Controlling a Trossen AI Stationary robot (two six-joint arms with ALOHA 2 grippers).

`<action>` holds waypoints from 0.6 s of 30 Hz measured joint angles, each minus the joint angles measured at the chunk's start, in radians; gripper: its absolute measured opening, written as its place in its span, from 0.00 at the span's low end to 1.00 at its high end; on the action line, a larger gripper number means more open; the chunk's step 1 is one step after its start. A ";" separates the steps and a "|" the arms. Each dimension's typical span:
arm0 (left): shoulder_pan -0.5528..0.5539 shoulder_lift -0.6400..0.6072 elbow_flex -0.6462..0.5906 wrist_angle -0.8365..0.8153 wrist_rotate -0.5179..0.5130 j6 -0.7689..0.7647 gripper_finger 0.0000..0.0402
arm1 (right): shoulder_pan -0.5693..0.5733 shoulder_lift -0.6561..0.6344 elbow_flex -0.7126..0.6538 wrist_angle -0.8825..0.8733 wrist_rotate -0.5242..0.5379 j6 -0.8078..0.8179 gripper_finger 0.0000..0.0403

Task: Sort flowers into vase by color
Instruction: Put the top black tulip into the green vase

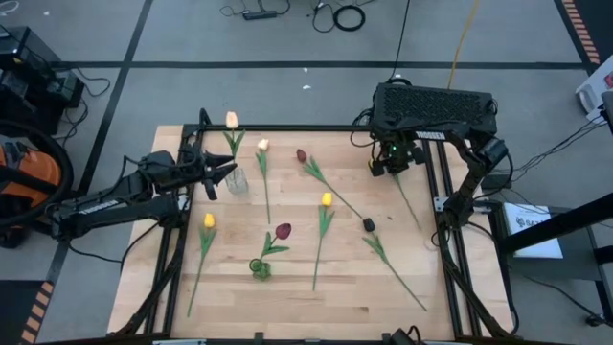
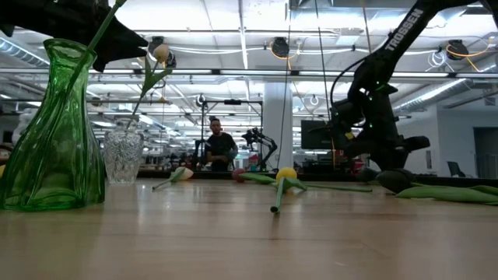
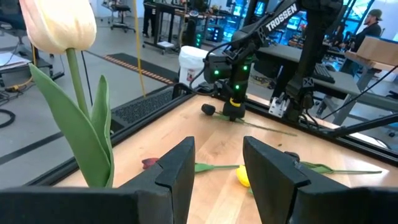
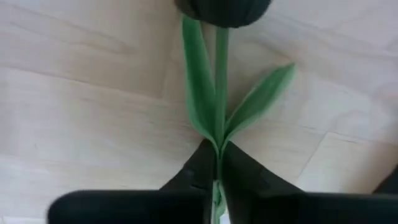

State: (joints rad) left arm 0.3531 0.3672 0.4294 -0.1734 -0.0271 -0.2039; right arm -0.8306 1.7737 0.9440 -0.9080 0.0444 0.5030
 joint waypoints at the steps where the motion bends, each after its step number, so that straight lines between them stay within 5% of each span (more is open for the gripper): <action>1: 0.000 0.000 0.000 0.000 0.000 0.000 0.36 | 0.006 0.000 0.000 0.006 0.000 0.000 0.03; 8: 0.000 0.000 0.000 0.000 0.001 0.000 0.36 | 0.055 -0.089 -0.014 0.014 0.020 -0.015 0.01; 18: 0.000 0.000 0.000 0.026 -0.004 0.001 0.36 | 0.174 -0.533 -0.007 0.157 0.001 0.064 0.00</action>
State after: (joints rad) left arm 0.3531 0.3672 0.4294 -0.1470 -0.0307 -0.2028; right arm -0.6568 1.2403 0.9367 -0.7506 0.0451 0.5667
